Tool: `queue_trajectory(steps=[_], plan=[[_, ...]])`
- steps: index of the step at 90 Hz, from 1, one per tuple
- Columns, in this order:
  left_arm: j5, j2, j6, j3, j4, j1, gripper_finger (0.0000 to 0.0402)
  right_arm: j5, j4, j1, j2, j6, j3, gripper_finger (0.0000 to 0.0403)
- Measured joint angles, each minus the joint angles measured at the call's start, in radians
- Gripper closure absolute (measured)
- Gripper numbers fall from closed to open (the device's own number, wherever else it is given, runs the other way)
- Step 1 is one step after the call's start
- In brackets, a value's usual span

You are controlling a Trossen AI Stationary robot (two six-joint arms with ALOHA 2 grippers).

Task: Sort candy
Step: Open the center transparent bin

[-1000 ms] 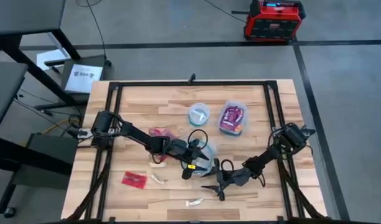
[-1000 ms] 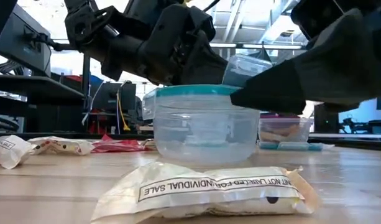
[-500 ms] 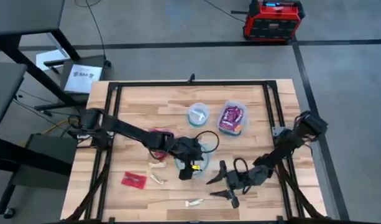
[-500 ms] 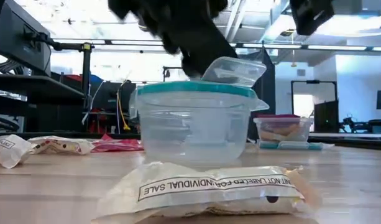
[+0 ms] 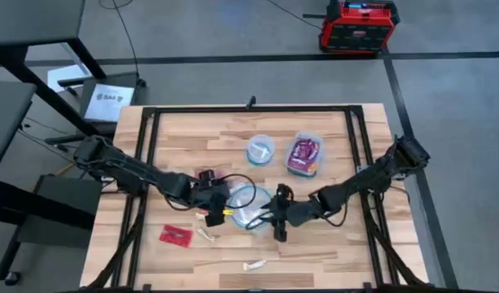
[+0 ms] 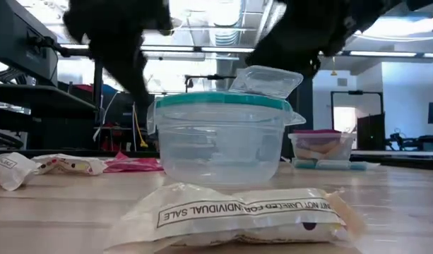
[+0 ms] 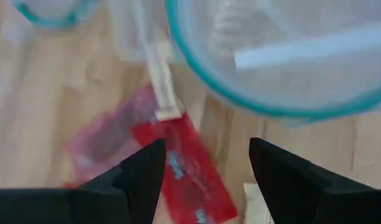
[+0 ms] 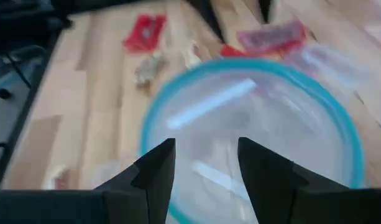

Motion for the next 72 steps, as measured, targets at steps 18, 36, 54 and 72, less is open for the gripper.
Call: queue_trajectory(steps=[18, 36, 54, 72], plan=[[0.091, 0.001, -0.045, -0.13, 0.353, -0.006, 0.0183, -0.003, -0.071, -0.018, 0.0, 0.003, 0.0, 0.0242], [0.191, 0.07, -0.056, -0.131, 0.521, -0.063, 0.0183, 0.0, -0.2, -0.068, 0.0, -0.003, 0.0, 0.0242], [0.227, 0.239, -0.106, -0.102, 0.722, -0.116, 0.0183, -0.007, -0.191, -0.144, 0.0, -0.064, 0.001, 0.0242], [0.259, 0.24, -0.105, 0.019, 0.469, -0.135, 0.0183, -0.071, -0.24, -0.161, -0.019, -0.109, 0.059, 0.0242]])
